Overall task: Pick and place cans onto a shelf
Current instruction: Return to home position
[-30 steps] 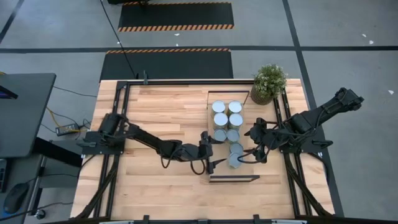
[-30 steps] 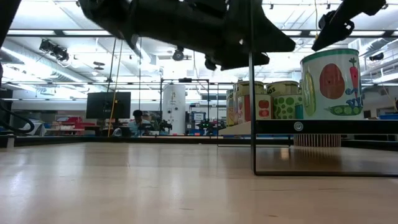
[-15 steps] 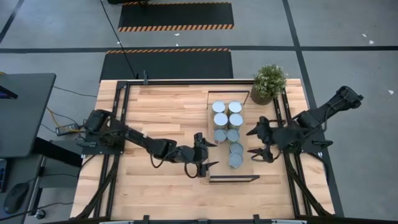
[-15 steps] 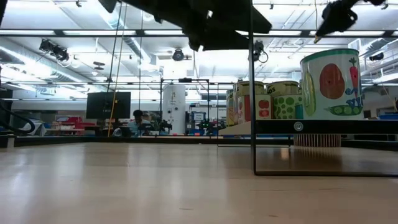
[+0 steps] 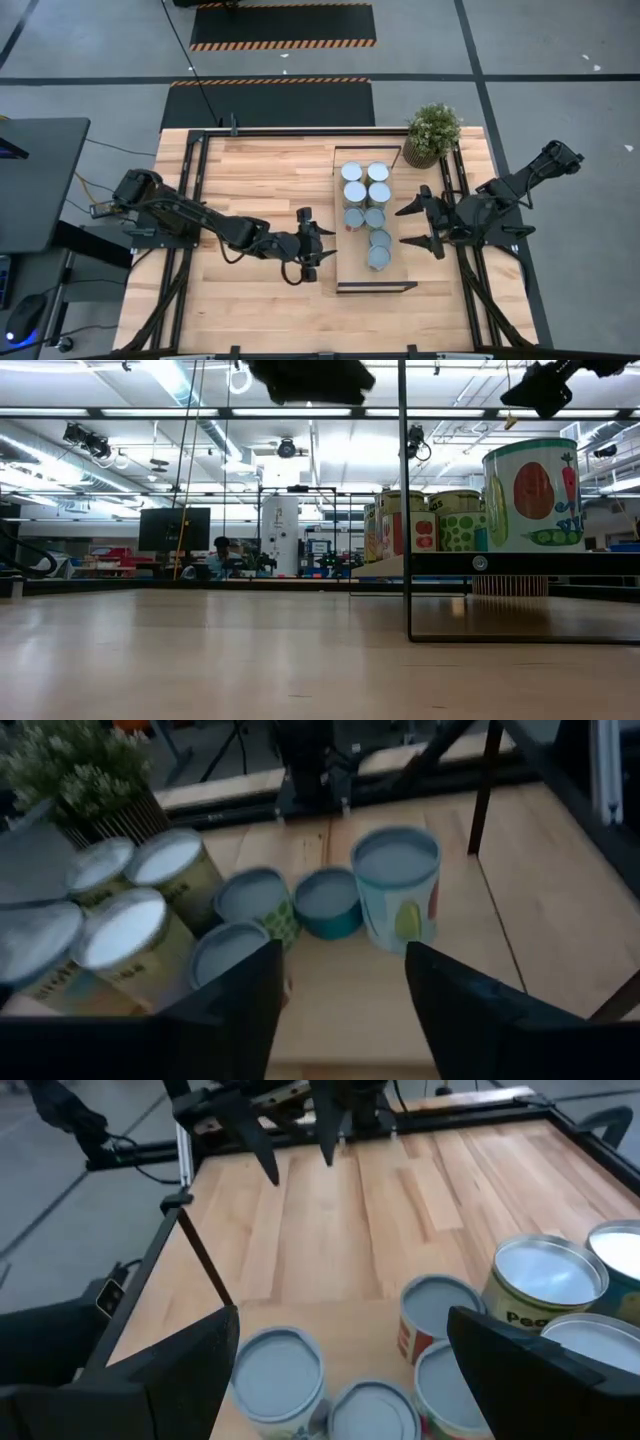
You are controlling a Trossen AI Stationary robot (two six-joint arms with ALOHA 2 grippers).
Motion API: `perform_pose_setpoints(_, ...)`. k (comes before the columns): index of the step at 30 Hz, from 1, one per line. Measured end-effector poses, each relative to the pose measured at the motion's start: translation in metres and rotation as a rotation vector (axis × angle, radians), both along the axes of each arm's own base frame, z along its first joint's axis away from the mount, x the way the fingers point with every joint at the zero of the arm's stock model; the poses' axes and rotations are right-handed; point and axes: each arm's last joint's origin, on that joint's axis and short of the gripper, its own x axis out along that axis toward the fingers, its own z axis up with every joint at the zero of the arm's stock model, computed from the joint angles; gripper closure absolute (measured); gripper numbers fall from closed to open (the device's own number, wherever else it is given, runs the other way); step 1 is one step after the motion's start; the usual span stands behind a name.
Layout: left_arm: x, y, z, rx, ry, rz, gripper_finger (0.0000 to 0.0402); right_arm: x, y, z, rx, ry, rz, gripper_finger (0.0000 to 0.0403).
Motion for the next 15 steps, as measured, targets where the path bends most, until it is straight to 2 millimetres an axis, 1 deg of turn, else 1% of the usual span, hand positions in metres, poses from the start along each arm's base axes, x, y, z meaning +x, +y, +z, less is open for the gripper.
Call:
perform_pose_setpoints(6, -0.009, 0.008, 0.015, 0.011, 0.005, 0.007, 0.0227, -0.011, -0.006, -0.006, 0.016, -0.078, 0.01, 0.0037)
perform_pose_setpoints(9, -0.018, 0.012, 0.024, 0.014, 0.01, 0.012, 0.0246, -0.018, -0.01, -0.006, 0.023, -0.134, 0.017, 0.0037)
perform_pose_setpoints(15, -0.045, 0.022, 0.043, 0.09, 0.083, 0.053, 0.0279, -0.036, -0.021, -0.01, 0.013, -0.238, 0.005, 0.0037)
